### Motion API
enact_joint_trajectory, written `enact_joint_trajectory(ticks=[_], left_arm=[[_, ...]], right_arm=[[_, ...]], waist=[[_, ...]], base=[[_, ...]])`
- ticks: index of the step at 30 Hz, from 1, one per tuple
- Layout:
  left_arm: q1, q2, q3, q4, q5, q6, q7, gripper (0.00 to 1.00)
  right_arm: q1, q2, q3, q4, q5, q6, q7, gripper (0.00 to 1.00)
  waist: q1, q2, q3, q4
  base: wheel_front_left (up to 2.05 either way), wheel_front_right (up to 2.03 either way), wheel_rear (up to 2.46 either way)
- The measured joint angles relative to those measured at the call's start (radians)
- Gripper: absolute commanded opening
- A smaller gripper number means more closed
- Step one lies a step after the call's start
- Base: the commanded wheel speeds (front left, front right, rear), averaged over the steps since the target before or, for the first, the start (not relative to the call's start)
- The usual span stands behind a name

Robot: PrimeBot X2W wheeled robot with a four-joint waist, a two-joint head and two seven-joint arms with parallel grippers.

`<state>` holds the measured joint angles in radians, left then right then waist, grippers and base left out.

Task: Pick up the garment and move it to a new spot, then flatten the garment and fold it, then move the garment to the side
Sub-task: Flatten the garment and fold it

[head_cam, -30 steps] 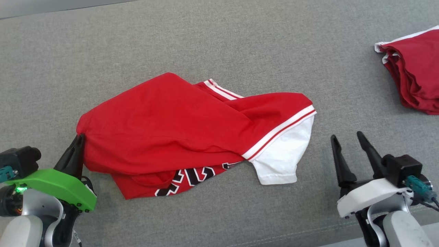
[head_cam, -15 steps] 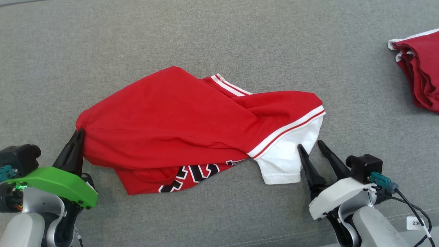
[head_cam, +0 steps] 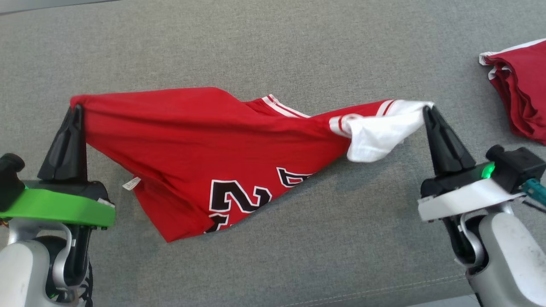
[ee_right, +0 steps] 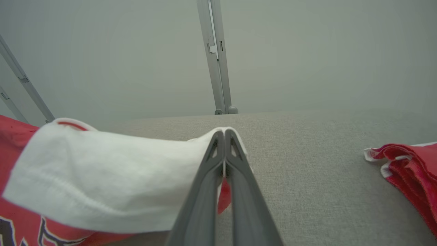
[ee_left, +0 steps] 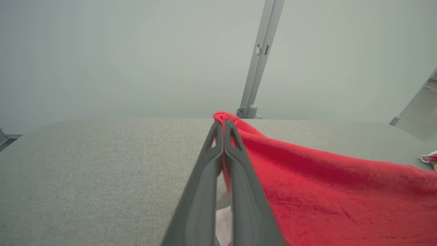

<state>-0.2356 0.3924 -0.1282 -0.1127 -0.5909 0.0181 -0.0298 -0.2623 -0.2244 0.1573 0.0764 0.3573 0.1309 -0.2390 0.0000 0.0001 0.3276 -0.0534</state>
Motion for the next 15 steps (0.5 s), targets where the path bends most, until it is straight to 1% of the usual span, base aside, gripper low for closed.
enact_joint_trajectory(ticks=[4, 9, 15], left_arm=[[-0.055, 0.004, 0.0, -0.071, 0.043, 0.01, -0.032, 0.0], [-0.143, 0.013, 0.004, -0.159, 0.096, 0.027, -0.062, 0.0], [-0.211, 0.031, 0.003, -0.249, 0.153, 0.045, -0.067, 0.0]], right_arm=[[-0.053, -0.036, -0.059, -0.139, -0.039, 0.0, 0.031, 0.0], [-0.135, -0.08, -0.131, -0.298, -0.082, 0.0, 0.1, 0.0], [-0.215, -0.119, -0.184, -0.422, -0.096, 0.0, 0.177, 0.0]], waist=[[0.0, 0.0, -0.016, -0.005], [0.0, 0.0, -0.034, -0.01], [0.0, 0.0, -0.049, -0.014]], base=[[0.0, 0.0, 0.0], [0.0, 0.0, 0.0], [0.0, 0.0, 0.0]])
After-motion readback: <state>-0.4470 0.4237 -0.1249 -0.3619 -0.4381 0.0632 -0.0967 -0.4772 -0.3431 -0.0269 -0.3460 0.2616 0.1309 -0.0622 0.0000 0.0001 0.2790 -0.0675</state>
